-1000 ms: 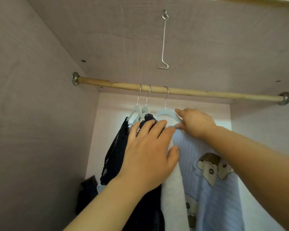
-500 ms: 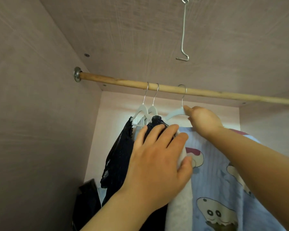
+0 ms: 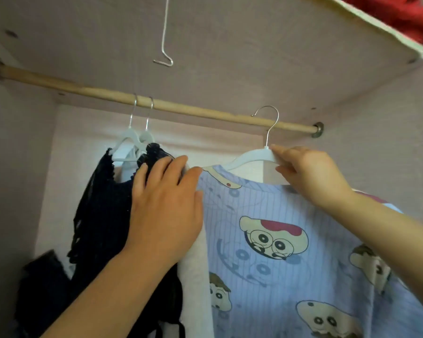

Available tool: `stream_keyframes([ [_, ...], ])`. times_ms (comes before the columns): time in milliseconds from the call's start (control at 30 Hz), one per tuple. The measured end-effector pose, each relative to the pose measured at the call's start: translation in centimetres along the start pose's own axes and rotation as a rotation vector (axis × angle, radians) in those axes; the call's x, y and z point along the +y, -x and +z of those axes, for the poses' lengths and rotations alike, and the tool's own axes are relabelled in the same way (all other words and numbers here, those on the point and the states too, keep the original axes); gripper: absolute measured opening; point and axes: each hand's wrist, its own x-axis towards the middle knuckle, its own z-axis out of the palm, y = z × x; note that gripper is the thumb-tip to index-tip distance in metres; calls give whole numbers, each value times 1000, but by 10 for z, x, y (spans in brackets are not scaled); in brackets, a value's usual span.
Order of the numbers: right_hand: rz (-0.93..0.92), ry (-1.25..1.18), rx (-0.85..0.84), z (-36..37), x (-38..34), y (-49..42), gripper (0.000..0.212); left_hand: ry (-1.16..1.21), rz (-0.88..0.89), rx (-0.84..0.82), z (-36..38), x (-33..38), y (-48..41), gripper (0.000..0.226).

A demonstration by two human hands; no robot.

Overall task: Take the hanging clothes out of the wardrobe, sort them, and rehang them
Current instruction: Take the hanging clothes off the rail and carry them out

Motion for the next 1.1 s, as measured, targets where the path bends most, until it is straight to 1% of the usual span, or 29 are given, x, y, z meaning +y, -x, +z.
stream_keyframes([
  [100, 58, 42, -31, -40, 11, 47, 37, 83, 47, 53, 9, 39, 1, 40],
  [167, 95, 99, -38, -69, 19, 77, 37, 194, 109, 57, 12, 76, 1, 39],
  [300, 134, 218, -28, -135, 27, 136, 42, 496, 166, -38, 8, 158, 14, 49],
  [367, 175, 287, -34, -174, 25, 165, 44, 619, 189, -54, 0, 196, 24, 51],
  [467, 243, 380, -59, -238, 19, 205, 44, 796, 202, -12, -23, 246, 39, 49],
  [533, 275, 489, -79, -286, 15, 232, 43, 926, 224, 2, -44, 278, 48, 47],
  [667, 413, 601, -124, -389, 1, 293, 43, 1132, 345, 39, -103, 358, 66, 49],
  [767, 520, 680, -161, -473, -19, 338, 41, 1354, 427, 74, -165, 425, 80, 53],
  [900, 685, 884, -207, -587, -62, 399, 46, 1628, 599, 58, -264, 506, 111, 68],
  [967, 758, 940, -245, -634, -89, 423, 46, 1742, 616, 60, -312, 542, 132, 62],
  [1100, 817, 1172, -297, -732, -151, 469, 43, 1991, 686, 122, -421, 614, 175, 59],
])
